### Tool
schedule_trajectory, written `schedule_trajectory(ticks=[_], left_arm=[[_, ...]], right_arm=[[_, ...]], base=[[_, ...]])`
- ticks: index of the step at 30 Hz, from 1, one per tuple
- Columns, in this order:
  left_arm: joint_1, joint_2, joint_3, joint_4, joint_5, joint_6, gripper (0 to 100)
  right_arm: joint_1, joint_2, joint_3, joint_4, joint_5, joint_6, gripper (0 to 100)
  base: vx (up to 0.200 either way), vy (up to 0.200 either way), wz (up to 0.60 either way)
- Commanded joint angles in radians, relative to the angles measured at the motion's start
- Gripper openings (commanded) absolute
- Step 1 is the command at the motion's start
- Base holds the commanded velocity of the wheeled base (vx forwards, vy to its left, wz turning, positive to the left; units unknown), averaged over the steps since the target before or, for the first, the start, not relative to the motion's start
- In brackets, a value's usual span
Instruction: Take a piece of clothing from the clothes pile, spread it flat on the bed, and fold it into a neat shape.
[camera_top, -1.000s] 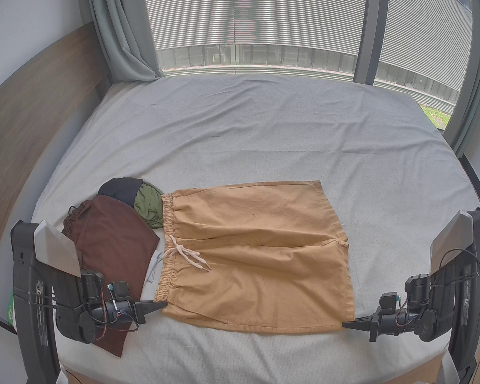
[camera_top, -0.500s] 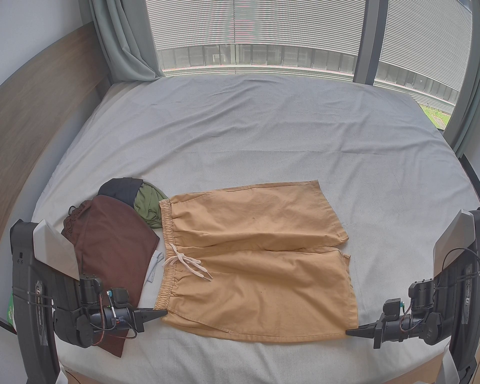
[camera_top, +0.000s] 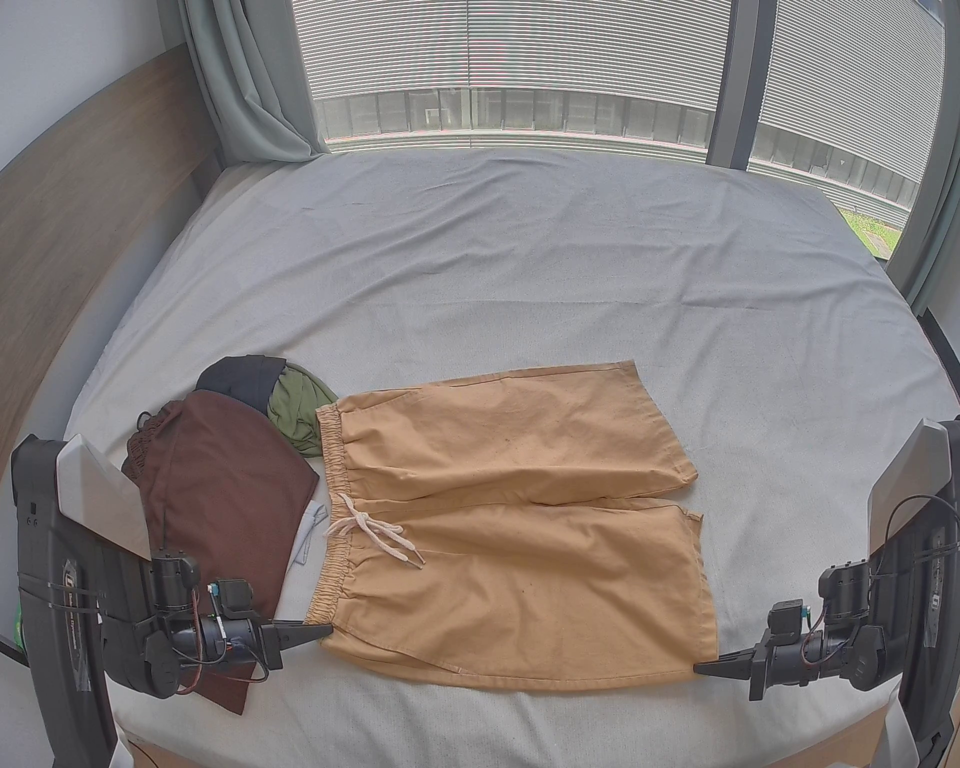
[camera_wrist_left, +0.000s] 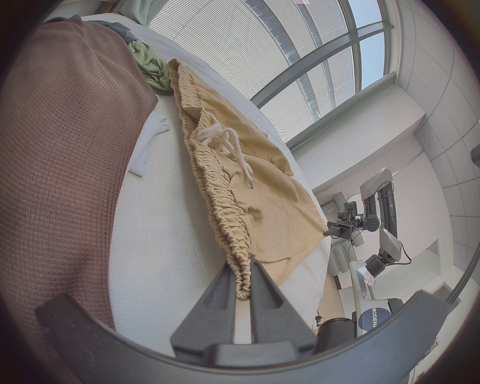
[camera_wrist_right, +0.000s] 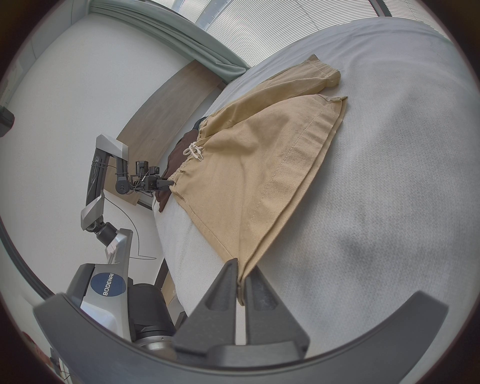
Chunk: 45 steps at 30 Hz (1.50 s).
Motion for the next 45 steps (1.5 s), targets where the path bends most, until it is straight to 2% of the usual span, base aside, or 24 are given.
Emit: schedule_trajectory(ticks=[1, 9, 13, 17, 25, 30, 39, 45], left_arm=[[0.002, -0.008, 0.008, -0.002, -0.001, 0.002, 0], [0.001, -0.008, 0.035, -0.002, -0.003, 0.011, 0], [0.002, -0.003, 0.05, -0.002, -0.016, 0.039, 0], [0.004, 0.0, 0.062, 0.0, -0.021, 0.048, 0], [0.025, 0.0, 0.082, 0.0, -0.046, 0.088, 0], [0.025, -0.011, 0.082, 0.0, -0.076, 0.085, 0], [0.013, -0.045, 0.059, -0.002, -0.079, 0.079, 0], [0.001, -0.098, 0.062, -0.002, -0.081, 0.036, 0]], right_arm=[[-0.012, -0.001, 0.018, 0.001, 0.002, -0.007, 0], [-0.019, -0.003, 0.018, 0.005, 0.003, -0.018, 0], [-0.025, -0.014, 0.018, 0.076, 0.005, -0.072, 0], [-0.027, -0.021, 0.018, 0.099, 0.006, -0.087, 0], [-0.027, -0.023, 0.018, 0.087, 0.011, -0.086, 0], [-0.024, -0.043, 0.016, 0.078, 0.017, -0.081, 0], [-0.018, -0.066, 0.015, 0.01, 0.037, -0.032, 0], [-0.013, -0.083, 0.015, -0.01, 0.037, -0.007, 0]], base=[[0.0, 0.0, 0.0], [0.0, 0.0, 0.0], [0.0, 0.0, 0.0], [0.0, 0.0, 0.0], [0.0, 0.0, 0.0], [0.0, 0.0, 0.0], [0.0, 0.0, 0.0], [0.0, 0.0, 0.0]])
